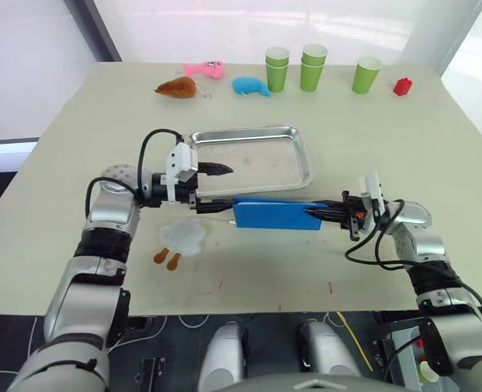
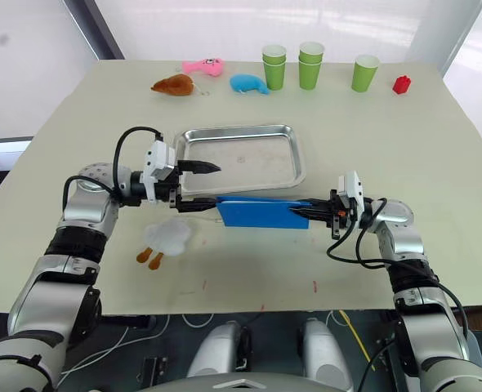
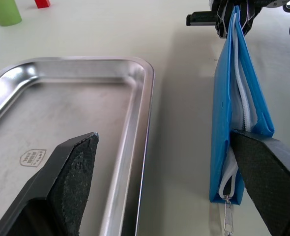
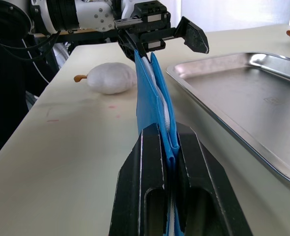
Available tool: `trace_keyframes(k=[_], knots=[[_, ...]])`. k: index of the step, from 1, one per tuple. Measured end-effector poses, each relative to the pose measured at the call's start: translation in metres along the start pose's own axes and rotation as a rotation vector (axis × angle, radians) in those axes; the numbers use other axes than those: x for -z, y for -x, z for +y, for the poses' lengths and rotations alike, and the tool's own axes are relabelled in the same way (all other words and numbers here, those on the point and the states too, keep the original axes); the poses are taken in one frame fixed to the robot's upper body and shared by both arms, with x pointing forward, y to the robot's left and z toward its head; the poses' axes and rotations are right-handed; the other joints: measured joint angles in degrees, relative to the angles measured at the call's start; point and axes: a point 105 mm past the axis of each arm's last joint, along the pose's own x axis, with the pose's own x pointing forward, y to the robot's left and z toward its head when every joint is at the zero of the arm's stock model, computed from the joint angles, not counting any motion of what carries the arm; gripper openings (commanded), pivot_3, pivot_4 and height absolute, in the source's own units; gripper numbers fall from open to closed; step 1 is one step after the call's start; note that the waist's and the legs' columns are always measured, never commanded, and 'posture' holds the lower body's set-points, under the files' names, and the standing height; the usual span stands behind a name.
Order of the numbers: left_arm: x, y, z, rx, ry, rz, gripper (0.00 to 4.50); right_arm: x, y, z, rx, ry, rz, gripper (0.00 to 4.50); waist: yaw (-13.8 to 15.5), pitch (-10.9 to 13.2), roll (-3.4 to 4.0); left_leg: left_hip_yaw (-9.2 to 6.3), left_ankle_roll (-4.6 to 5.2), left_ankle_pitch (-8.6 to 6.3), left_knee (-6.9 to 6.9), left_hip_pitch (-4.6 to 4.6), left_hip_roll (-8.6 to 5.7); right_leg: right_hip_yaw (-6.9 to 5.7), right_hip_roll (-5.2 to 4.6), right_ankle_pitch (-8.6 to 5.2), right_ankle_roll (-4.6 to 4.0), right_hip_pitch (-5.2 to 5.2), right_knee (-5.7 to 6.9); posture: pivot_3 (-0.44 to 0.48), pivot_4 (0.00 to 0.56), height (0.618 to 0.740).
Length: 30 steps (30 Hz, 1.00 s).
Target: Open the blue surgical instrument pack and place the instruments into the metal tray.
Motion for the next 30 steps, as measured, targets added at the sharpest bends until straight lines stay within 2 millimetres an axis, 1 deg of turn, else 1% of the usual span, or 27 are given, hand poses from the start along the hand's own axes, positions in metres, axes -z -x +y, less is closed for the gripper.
trace_keyframes(k=[6, 9, 10, 11, 12, 13, 14, 15, 16, 17, 18, 26, 27, 28, 29, 30], knots=[[0.003, -0.009, -0.005, 0.029, 0.004, -0.01, 4.45, 0.0, 0.0, 0.0, 0.001, 0.01, 0.003, 0.0, 0.0, 0.0, 0.0, 0.0, 0.0, 0.0, 0.0, 0.0, 0.0, 0.01, 0.0, 0.0, 0.0, 0.0, 0.0, 0.0, 0.15, 0.74], [0.008, -0.013, -0.01, 0.043, 0.026, -0.019, 3.75, 0.0, 0.0, 0.0, 0.001, 0.014, 0.005, 0.0, 0.0, 0.0, 0.0, 0.0, 0.0, 0.0, 0.0, 0.0, 0.0, 0.01, 0.0, 0.0, 0.0, 0.0, 0.0, 0.0, 0.15, 0.74], [0.009, -0.013, -0.011, 0.047, 0.031, -0.02, 3.47, 0.0, 0.0, 0.0, 0.002, 0.014, 0.005, 0.0, 0.0, 0.0, 0.0, 0.0, 0.0, 0.0, 0.0, 0.0, 0.0, 0.01, 0.0, 0.0, 0.0, 0.0, 0.0, 0.0, 0.15, 0.74], [0.011, -0.014, -0.013, 0.054, 0.039, -0.023, 2.84, 0.0, 0.0, 0.0, 0.003, 0.014, 0.005, 0.0, 0.0, 0.0, 0.0, 0.0, 0.0, 0.0, 0.0, 0.0, 0.0, 0.01, 0.0, 0.0, 0.0, 0.0, 0.0, 0.0, 0.15, 0.74], [0.011, -0.014, -0.014, 0.059, 0.043, -0.025, 2.59, 0.0, 0.0, 0.0, 0.003, 0.014, 0.005, 0.0, 0.0, 0.0, 0.0, 0.0, 0.0, 0.0, 0.0, 0.0, 0.0, 0.01, 0.0, 0.0, 0.0, 0.0, 0.01, 0.0, 0.15, 0.74], [0.011, -0.015, -0.015, 0.062, 0.045, -0.025, 2.1, 0.0, 0.0, 0.0, 0.003, 0.014, 0.005, 0.0, 0.0, 0.0, 0.0, 0.0, 0.0, 0.0, 0.0, 0.0, 0.0, 0.01, 0.0, 0.0, 0.0, 0.0, 0.01, 0.0, 0.15, 0.74], [0.012, -0.015, -0.016, 0.067, 0.05, -0.026, 1.77, 0.0, 0.0, 0.0, 0.003, 0.014, 0.005, 0.0, 0.0, 0.0, 0.0, 0.0, 0.0, 0.0, 0.0, 0.0, 0.0, 0.01, 0.0, 0.0, 0.0, 0.0, 0.0, 0.0, 0.15, 0.74], [0.013, -0.015, -0.018, 0.075, 0.06, -0.025, 1.24, 0.0, 0.0, 0.0, 0.004, 0.014, 0.005, 0.0, 0.0, 0.0, 0.0, 0.0, 0.0, 0.0, 0.0, 0.01, 0.0, 0.01, 0.0, 0.0, 0.0, 0.0, 0.01, 0.0, 0.15, 0.74], [0.014, -0.015, -0.019, 0.08, 0.066, -0.026, 0.87, 0.0, 0.0, -0.001, 0.006, 0.014, 0.005, 0.0, 0.0, 0.0, 0.0, 0.0, 0.0, 0.0, 0.0, 0.0, 0.0, 0.01, 0.0, 0.0, 0.0, 0.0, 0.0, 0.0, 0.15, 0.74], [0.014, -0.015, -0.02, 0.086, 0.07, -0.027, 0.31, 0.0, 0.0, -0.001, 0.007, 0.014, 0.006, 0.0, 0.0, 0.0, 0.0, 0.0, 0.0, 0.0, 0.0, 0.01, 0.0, 0.01, 0.0, 0.0, 0.0, 0.0, 0.01, 0.0, 0.15, 0.74], [0.016, -0.015, -0.023, 0.098, 0.098, -0.04, 0.05, 0.0, 0.0, -0.001, 0.01, 0.014, 0.006, 0.0, 0.0, 0.0, 0.0, 0.0, 0.0, 0.0, 0.0, 0.01, 0.0, 0.01, 0.0, 0.0, 0.0, 0.0, 0.01, 0.0, 0.15, 0.74], [0.015, -0.016, -0.029, 0.108, 0.143, -0.058, 0.05, 0.001, 0.003, -0.002, 0.011, 0.001, 0.019, 0.0, 0.1, 0.0, 0.0, -0.02, 0.0, 0.0, 0.0, 0.0, 0.0, 0.01, 0.0, 0.0, 0.0, 0.01, 0.0, 0.0, 0.15, 0.74], [0.015, -0.017, -0.031, 0.109, 0.151, -0.064, 0.0, 0.001, 0.004, -0.002, 0.013, -0.003, 0.025, 0.74, 0.1, 0.0, 0.0, -0.01, 0.0, 0.0, 0.0, 0.0, 0.0, 0.01, 0.0, 0.0, 0.0, 0.01, 0.0, 0.0, 0.15, 0.74], [0.014, -0.017, -0.032, 0.11, 0.154, -0.07, 0.0, 0.001, 0.005, -0.002, 0.014, -0.008, 0.032, 0.95, 0.1, 0.0, 0.0, -0.02, 0.0, 0.0, 0.01, 0.0, 0.0, 0.01, 0.0, 0.0, 0.0, 0.01, 0.0, 0.0, 0.15, 0.74], [0.012, -0.018, -0.033, 0.113, 0.156, -0.078, 0.0, 0.0, 0.007, -0.002, 0.016, -0.013, 0.043, 1.68, 0.1, 0.0, 0.0, -0.03, 0.0, 0.0, 0.01, 0.0, 0.0, 0.01, 0.0, 0.0, 0.0, 0.01, 0.01, 0.0, 0.15, 0.74], [0.012, -0.018, -0.034, 0.113, 0.158, -0.081, 0.0, 0.0, 0.008, -0.002, 0.016, -0.017, 0.046, 1.98, 0.2, 0.0, 0.0, -0.03, 0.0, 0.0, 0.01, 0.0, 0.0, 0.01, 0.0, 0.0, 0.0, 0.01, 0.01, 0.0, 0.15, 0.74]])
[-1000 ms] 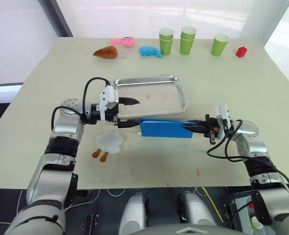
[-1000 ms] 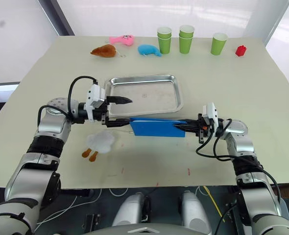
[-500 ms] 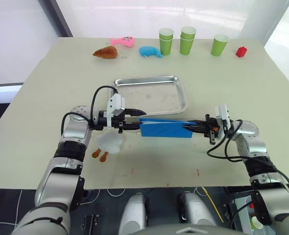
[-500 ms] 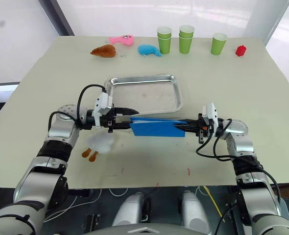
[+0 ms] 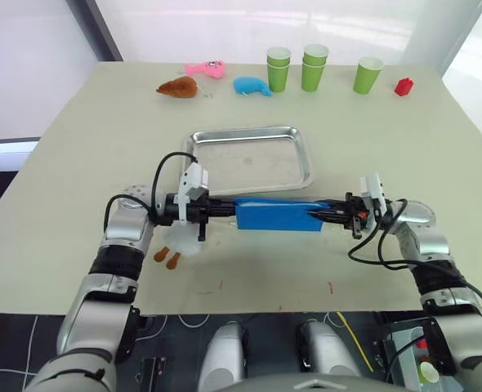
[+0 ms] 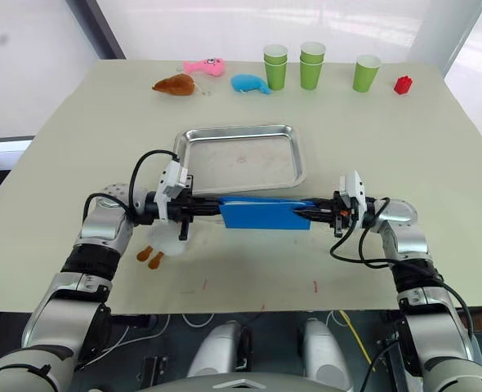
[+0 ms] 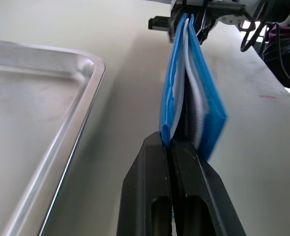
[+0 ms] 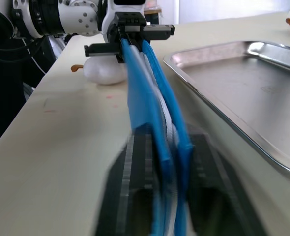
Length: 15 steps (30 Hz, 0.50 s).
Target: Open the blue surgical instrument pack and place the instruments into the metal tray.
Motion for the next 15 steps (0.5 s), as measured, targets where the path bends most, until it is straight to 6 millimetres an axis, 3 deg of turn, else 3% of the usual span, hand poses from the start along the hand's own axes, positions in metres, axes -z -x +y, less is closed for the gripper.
trace_keyframes(k=[3, 5, 9, 15], knots=[[-0.001, -0.001, -0.002, -0.011, 0.006, -0.014, 0.0, -0.005, 0.003, 0.002, -0.008, -0.011, 0.009, 3.61, 0.0, 0.0, 0.0, 0.0, 0.0, 0.0, 0.0, 0.0, 0.0, 0.0, 0.0, 0.0, 0.0, 0.0, 0.0, 0.0, 0.15, 0.74], [-0.001, -0.002, -0.002, -0.012, 0.014, -0.018, 0.0, -0.007, 0.006, 0.004, -0.009, -0.022, 0.019, 4.44, 0.0, 0.0, 0.0, -0.01, 0.0, 0.0, 0.0, -0.01, 0.0, 0.0, 0.0, 0.0, 0.0, 0.0, -0.01, 0.0, 0.15, 0.74], [0.0, -0.002, -0.006, -0.009, 0.03, -0.022, 0.0, -0.016, 0.026, 0.009, 0.013, -0.086, 0.07, 4.44, 0.3, 0.0, 0.0, -0.01, 0.0, 0.0, 0.02, -0.04, 0.0, -0.01, 0.0, 0.0, 0.0, 0.0, -0.03, 0.0, 0.15, 0.74], [0.0, -0.004, -0.008, 0.002, 0.054, -0.025, 0.0, -0.048, 0.048, 0.009, 0.052, -0.192, 0.047, 4.44, 0.2, 0.0, -0.01, -0.07, 0.01, 0.0, 0.04, -0.03, 0.0, -0.01, 0.03, 0.0, 0.0, 0.0, -0.02, 0.0, 0.15, 0.74]])
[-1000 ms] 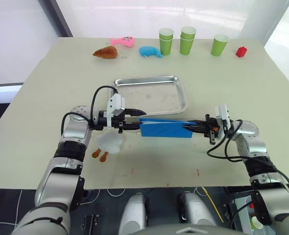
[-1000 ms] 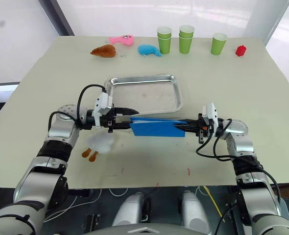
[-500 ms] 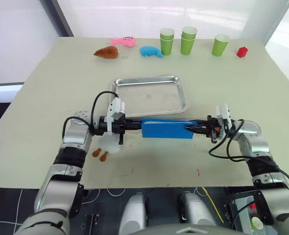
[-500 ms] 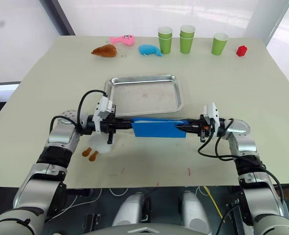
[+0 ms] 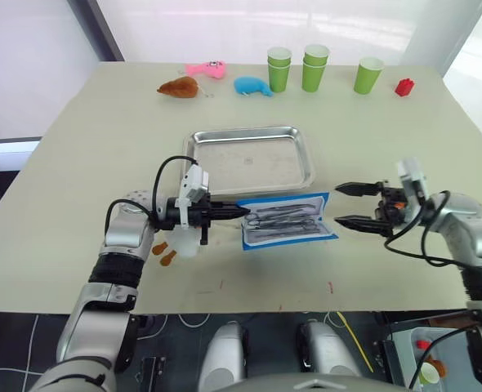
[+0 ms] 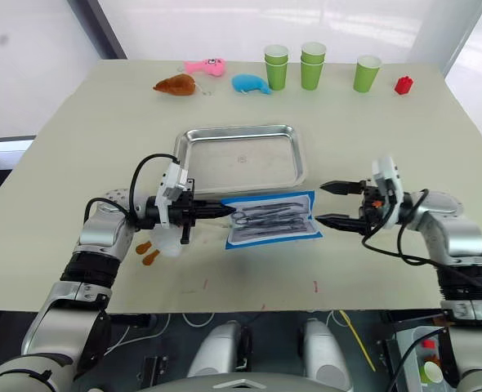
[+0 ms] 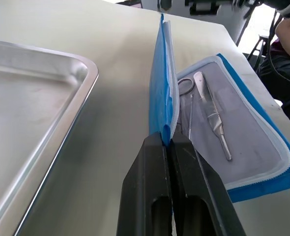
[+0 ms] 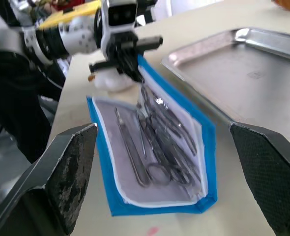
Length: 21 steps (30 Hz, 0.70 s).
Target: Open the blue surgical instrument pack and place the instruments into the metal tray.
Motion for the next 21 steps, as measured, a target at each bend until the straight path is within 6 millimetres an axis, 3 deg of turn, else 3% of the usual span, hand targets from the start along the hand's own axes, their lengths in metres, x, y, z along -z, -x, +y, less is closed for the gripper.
trace_keyframes(k=[2, 6, 11, 14, 16, 21], knots=[[0.0, -0.002, -0.001, 0.01, 0.01, -0.004, 0.0, -0.005, 0.003, 0.002, -0.001, -0.03, -0.016, 4.44, 0.0, 0.0, 0.0, -0.01, 0.0, 0.0, 0.0, -0.01, 0.0, 0.0, 0.01, 0.0, 0.0, 0.0, -0.01, 0.0, 0.15, 0.74], [0.0, -0.005, -0.005, 0.042, 0.031, -0.009, 0.0, -0.004, 0.0, 0.004, -0.015, -0.062, -0.012, 2.66, 0.0, 0.0, -0.01, -0.03, 0.0, 0.0, 0.0, -0.03, 0.0, 0.0, 0.02, 0.0, 0.0, 0.0, -0.02, 0.0, 0.15, 0.74], [-0.001, -0.01, -0.011, 0.089, 0.053, -0.005, 0.0, 0.009, -0.009, 0.011, -0.055, -0.092, 0.034, 0.02, 0.0, 0.0, -0.01, -0.04, 0.0, 0.0, 0.01, -0.05, 0.0, 0.0, 0.03, 0.0, 0.0, 0.0, -0.03, 0.0, 0.15, 0.74], [-0.001, -0.01, -0.013, 0.1, 0.056, -0.006, 0.0, 0.018, -0.012, 0.013, -0.068, -0.071, 0.084, 0.02, 0.0, 0.0, -0.01, -0.06, 0.0, 0.0, 0.01, -0.05, 0.0, -0.02, 0.03, 0.0, 0.01, 0.0, -0.04, 0.0, 0.15, 0.74], [0.001, -0.008, -0.014, 0.096, 0.067, 0.002, 0.0, 0.036, -0.012, 0.019, -0.094, -0.088, 0.135, 0.02, 0.0, 0.0, -0.01, -0.1, 0.0, 0.0, 0.01, -0.08, 0.0, -0.04, 0.04, 0.0, 0.0, -0.01, -0.05, 0.0, 0.15, 0.74], [0.001, -0.007, -0.013, 0.09, 0.065, 0.007, 0.0, 0.049, -0.008, 0.026, -0.117, -0.087, 0.186, 0.02, 0.0, 0.0, -0.02, -0.13, 0.0, 0.0, 0.06, -0.11, 0.0, -0.06, 0.04, 0.0, 0.01, -0.01, -0.06, 0.0, 0.15, 0.74]])
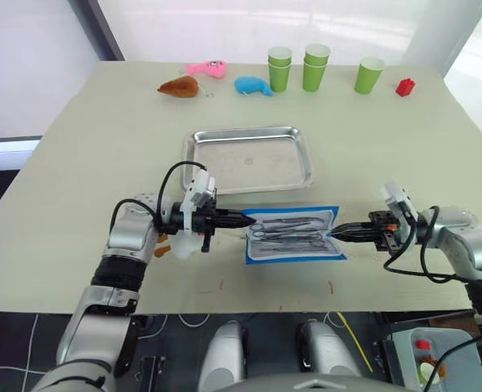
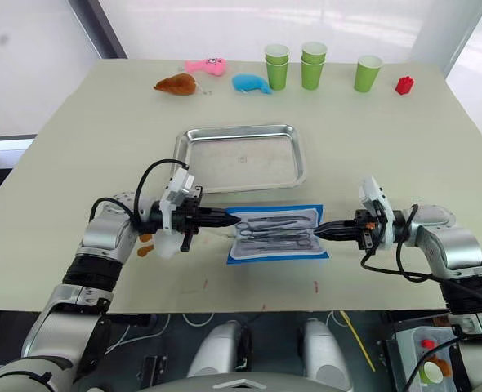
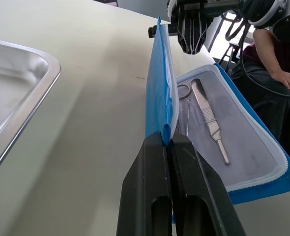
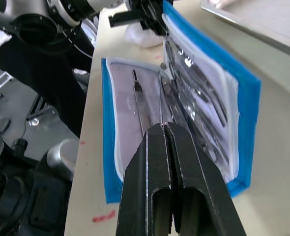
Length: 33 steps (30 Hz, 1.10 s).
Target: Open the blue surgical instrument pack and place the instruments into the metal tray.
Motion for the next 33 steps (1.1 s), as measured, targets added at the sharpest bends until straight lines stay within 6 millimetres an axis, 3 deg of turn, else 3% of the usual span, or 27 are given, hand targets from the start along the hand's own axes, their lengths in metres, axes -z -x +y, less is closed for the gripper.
trace_keyframes(k=[6, 10, 23, 33], knots=[[0.003, 0.0, 0.001, -0.02, 0.013, -0.001, 0.0, 0.038, -0.007, 0.007, -0.016, -0.028, 0.097, 0.02, 0.0, 0.0, 0.0, -0.01, 0.0, 0.0, 0.01, 0.0, 0.0, -0.02, 0.01, 0.0, 0.0, 0.0, 0.01, 0.0, 0.15, 0.74], [0.004, 0.001, 0.005, -0.061, 0.046, 0.003, 0.0, 0.052, -0.007, 0.006, -0.008, 0.003, 0.15, 0.02, 0.0, 0.0, -0.01, -0.03, 0.0, 0.0, 0.02, 0.06, 0.0, -0.02, 0.01, 0.0, 0.0, 0.08, 0.01, 0.0, 0.15, 0.74], [0.011, -0.001, 0.022, -0.224, 0.321, 0.013, 0.0, 0.06, -0.016, 0.014, -0.04, 0.14, 0.221, 0.02, -0.1, -0.2, -0.21, -0.09, 0.0, 0.0, -0.01, 0.29, 0.0, -0.04, 0.05, -0.01, -0.01, 0.3, 0.0, 0.0, 0.15, 0.74], [0.025, -0.004, 0.03, -0.299, 0.424, 0.105, 0.0, 0.062, -0.02, 0.016, -0.059, 0.185, 0.238, 0.02, -0.1, -0.6, -0.49, -0.13, 0.0, 0.0, -0.05, 0.35, 0.0, -0.06, 0.06, -0.04, -0.05, 0.34, -0.02, 0.0, 0.15, 0.74]])
